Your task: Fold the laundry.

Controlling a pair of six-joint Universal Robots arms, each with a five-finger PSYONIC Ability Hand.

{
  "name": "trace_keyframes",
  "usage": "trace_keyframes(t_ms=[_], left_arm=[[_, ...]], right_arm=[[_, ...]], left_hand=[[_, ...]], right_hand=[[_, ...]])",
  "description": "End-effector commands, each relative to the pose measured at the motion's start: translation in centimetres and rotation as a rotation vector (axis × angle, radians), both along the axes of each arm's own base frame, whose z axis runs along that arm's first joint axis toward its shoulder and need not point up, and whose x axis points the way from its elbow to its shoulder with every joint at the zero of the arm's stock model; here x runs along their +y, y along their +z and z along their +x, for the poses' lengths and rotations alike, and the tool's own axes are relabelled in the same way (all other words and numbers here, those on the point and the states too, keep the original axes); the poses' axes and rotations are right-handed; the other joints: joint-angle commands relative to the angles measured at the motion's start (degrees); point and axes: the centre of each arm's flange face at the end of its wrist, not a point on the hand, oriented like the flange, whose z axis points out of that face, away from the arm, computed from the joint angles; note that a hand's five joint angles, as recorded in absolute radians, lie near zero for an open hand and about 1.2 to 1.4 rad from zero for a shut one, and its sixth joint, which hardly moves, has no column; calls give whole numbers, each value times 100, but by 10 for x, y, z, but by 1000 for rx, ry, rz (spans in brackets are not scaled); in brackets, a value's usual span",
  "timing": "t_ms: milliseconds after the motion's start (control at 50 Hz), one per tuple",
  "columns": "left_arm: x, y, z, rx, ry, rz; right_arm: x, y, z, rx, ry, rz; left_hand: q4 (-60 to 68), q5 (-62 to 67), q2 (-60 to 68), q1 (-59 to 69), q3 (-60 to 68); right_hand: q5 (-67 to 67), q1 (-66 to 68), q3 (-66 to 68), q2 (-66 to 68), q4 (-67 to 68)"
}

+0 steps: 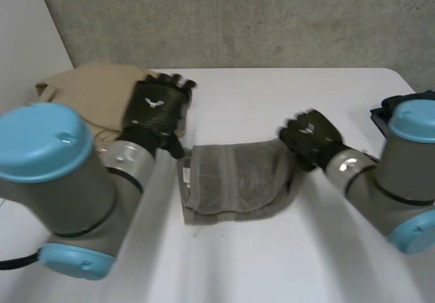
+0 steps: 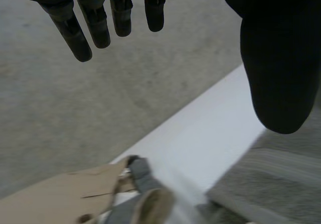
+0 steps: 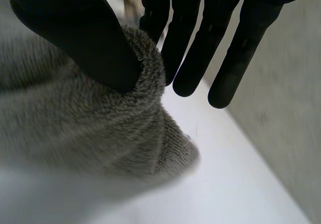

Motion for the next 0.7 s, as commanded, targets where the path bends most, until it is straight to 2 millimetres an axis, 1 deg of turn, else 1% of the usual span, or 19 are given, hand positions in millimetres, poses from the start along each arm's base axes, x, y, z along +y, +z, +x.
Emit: trace_keyframes(t_ms=[20,40,100,120,140,160,180,240,320,340,400,440,500,540,560,580,600,660,700], left_arm=[[-7,10,30,9,82,-12],[-8,9,30,9,85,-8],[-7,3,33,9,89,12],[-6,2,33,11,88,16],[-6,2,33,19,87,20],[-5,2,32,22,84,21],[-5,3,31,27,82,22],[-8,4,28,48,77,24],[-13,4,17,83,56,31],[-13,4,12,91,43,33],[-4,3,-12,115,-26,46],[-1,-5,-26,103,-58,76],[-2,-15,-35,78,-68,115],[-5,-31,-38,41,-62,170],[-5,-37,-39,27,-57,192],[-5,-43,-38,12,-51,213],[-5,-55,-36,-20,-32,251],[-3,-69,-31,-65,11,295],[-1,-78,-24,-102,54,323]], right_arm=[[65,7,75,-98,319,-15],[84,-8,91,-94,414,11],[100,-24,107,-89,492,39],[103,-32,112,-82,495,56],[101,-32,113,-81,479,62],[98,-33,111,-79,451,65],[94,-33,110,-75,417,66],[86,-23,103,-96,285,80],[66,2,81,-203,157,127],[52,13,64,-265,105,156],[35,31,43,-374,45,201],[28,38,31,-427,22,252],[23,36,23,-438,0,337],[23,31,25,-425,2,380],[22,27,26,-415,1,406],[20,14,30,-389,-1,457],[18,8,32,-374,-2,477],[12,-11,38,-334,-5,550],[9,-19,40,-320,-11,574]], left_hand=[[-173,-274,-198,-129,-236],[-173,-274,-198,-129,-236],[-173,-274,-198,-129,-236],[-173,-274,-198,-129,-236],[-173,-274,-198,-129,-236],[-173,-274,-198,-129,-236],[-173,-274,-198,-129,-236],[-173,-274,-198,-129,-236],[-152,-252,-176,-108,-215],[-135,-236,-159,-91,-198],[-118,-219,-142,-74,-181],[-118,-219,-142,-74,-181],[-101,-202,-126,-57,-165],[-68,-168,-92,-24,-131],[-68,-168,-92,-24,-131],[-68,-168,-92,-24,-131],[-68,-168,-92,-24,-131],[-68,-168,-92,-24,-131],[-68,-168,-92,-24,-131]], right_hand=[[1232,1804,1198,1277,1140],[1232,1804,1198,1277,1140],[1232,1804,1198,1277,1140],[-910,-339,-944,-866,-1003],[-2930,-2359,-2964,-2885,-3022],[-4582,-4011,-4616,-4538,-4675],[-5665,-5093,-5699,-5620,-5757],[-5768,-5196,-5802,-5723,-5860],[-5768,-5196,-5802,-5723,-5860],[-5768,-5196,-5802,-5723,-5860],[-5768,-5196,-5802,-5723,-5860],[-5768,-5196,-5802,-5723,-5860],[-5768,-5196,-5802,-5723,-5860],[-5768,-5196,-5802,-5723,-5860],[-5768,-5196,-5802,-5723,-5860],[-5768,-5196,-5802,-5723,-5860],[-5768,-5196,-5802,-5723,-5860],[-5768,-5196,-5802,-5723,-5860],[-5768,-5196,-5802,-5723,-5860]])
